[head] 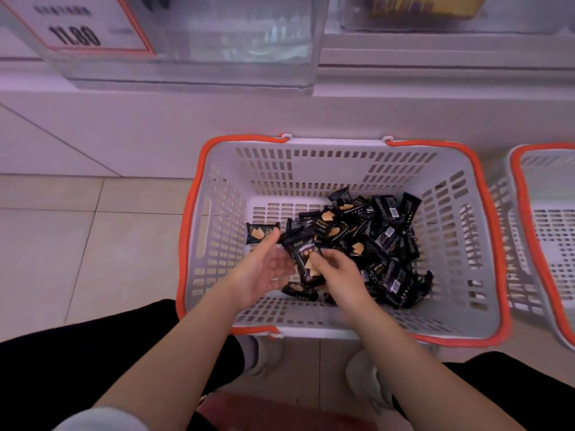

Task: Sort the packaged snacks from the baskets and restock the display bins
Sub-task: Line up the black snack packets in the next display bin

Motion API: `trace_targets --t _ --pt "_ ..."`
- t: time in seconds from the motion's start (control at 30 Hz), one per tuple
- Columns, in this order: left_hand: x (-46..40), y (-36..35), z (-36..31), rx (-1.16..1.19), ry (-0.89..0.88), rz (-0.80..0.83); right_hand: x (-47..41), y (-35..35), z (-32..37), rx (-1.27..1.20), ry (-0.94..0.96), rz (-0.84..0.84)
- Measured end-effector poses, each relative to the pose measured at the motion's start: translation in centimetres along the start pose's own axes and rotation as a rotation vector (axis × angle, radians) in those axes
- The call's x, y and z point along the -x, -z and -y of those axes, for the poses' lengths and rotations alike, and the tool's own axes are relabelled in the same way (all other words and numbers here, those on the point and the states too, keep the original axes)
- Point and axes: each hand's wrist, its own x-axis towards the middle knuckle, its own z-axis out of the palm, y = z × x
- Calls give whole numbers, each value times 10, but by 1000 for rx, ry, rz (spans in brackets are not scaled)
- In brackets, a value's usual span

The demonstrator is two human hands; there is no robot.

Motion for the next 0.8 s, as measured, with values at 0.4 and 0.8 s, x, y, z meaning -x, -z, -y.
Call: trace_targets --t 0.4,0.8 --pt "-35 -12 17 -200 -145 -476 -68 20 -4 246 -104 -124" --pt "-42 -5 22 -466 -13 -415 -94 31 -45 822 -123 -52"
